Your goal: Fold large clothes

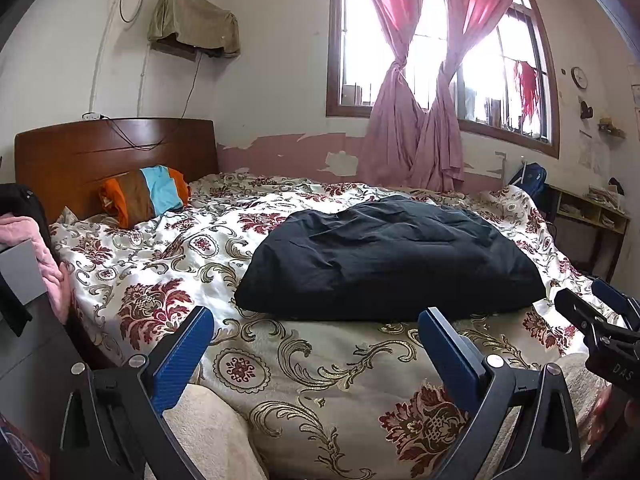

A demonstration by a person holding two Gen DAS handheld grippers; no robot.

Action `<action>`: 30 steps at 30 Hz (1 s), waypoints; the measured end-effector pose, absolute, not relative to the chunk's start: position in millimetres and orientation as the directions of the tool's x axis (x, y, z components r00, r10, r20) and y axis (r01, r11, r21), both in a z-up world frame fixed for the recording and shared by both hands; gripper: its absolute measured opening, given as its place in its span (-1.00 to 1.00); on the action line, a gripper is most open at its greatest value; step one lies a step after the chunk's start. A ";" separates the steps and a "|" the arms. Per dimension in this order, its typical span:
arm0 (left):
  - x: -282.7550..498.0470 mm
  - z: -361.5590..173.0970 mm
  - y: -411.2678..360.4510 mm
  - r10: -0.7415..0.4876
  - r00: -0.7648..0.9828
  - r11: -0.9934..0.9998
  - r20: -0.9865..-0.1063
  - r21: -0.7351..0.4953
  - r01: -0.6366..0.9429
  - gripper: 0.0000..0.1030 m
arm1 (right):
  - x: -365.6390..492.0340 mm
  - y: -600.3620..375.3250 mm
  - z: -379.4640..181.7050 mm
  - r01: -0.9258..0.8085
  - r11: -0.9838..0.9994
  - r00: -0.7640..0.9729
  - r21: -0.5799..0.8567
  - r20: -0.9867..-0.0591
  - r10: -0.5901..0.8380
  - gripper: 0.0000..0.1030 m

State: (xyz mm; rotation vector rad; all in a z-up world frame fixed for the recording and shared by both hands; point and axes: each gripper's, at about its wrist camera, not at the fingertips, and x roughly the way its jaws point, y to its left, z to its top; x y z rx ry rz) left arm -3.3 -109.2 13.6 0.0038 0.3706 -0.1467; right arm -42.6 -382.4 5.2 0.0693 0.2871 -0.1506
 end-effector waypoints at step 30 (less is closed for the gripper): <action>-4.3 14.7 -108.5 -0.147 0.922 0.989 -0.359 -0.024 0.148 0.99 | -44.1 -380.4 4.9 0.157 0.986 0.948 0.047 -0.289 -0.137 0.97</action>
